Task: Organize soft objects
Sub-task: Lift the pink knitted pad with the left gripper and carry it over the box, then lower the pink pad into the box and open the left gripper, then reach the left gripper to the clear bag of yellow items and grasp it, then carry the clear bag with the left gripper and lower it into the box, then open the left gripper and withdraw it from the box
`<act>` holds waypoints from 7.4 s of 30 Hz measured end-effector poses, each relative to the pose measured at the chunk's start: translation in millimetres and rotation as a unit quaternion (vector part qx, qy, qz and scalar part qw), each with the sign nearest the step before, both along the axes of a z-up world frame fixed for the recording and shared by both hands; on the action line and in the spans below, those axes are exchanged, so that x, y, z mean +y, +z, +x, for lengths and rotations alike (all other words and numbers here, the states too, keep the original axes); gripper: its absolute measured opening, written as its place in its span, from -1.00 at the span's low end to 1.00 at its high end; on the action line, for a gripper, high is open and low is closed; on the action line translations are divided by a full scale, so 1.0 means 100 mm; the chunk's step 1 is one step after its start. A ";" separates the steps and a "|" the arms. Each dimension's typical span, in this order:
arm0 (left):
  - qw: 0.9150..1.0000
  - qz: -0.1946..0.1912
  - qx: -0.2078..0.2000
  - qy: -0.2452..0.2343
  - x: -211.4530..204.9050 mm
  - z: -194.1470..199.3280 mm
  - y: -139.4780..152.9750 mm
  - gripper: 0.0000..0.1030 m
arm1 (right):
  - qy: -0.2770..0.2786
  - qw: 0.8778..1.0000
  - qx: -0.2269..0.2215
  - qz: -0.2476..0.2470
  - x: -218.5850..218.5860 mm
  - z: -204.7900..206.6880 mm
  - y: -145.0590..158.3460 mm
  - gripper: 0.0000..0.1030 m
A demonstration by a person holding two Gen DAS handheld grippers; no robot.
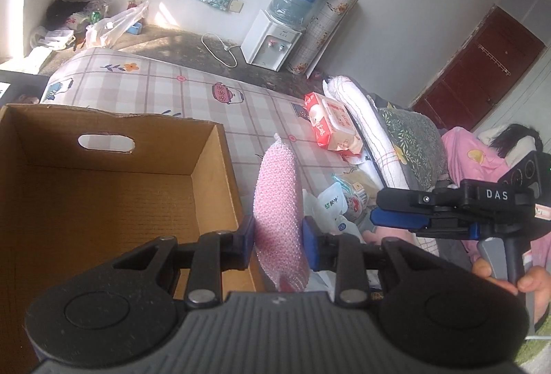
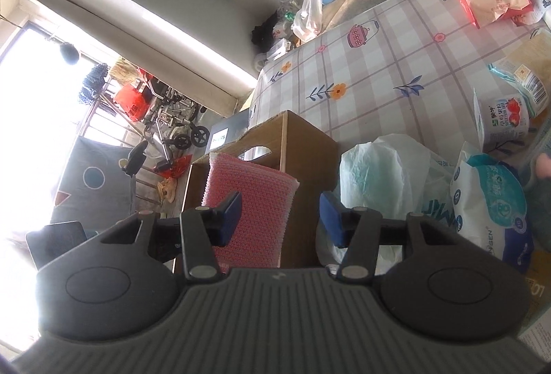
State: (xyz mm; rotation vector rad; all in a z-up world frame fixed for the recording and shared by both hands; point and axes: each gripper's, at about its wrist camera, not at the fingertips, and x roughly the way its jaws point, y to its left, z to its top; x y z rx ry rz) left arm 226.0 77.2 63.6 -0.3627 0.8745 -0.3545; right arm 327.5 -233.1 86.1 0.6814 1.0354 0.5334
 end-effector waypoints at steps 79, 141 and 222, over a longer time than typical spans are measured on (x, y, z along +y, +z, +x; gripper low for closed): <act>0.930 0.260 -0.019 -0.261 -3.13 1.90 -0.81 0.23 | -0.222 0.950 0.213 -0.055 -2.19 1.19 -1.42 0.27; 0.969 0.080 -0.023 -0.232 -2.42 1.26 0.50 -0.31 | -0.182 0.981 -0.029 -0.057 -1.36 0.65 0.14 -0.43; 0.982 0.143 0.073 0.098 0.52 0.54 -0.25 0.54 | 0.076 0.994 -0.035 -0.070 1.44 0.46 0.10 -0.08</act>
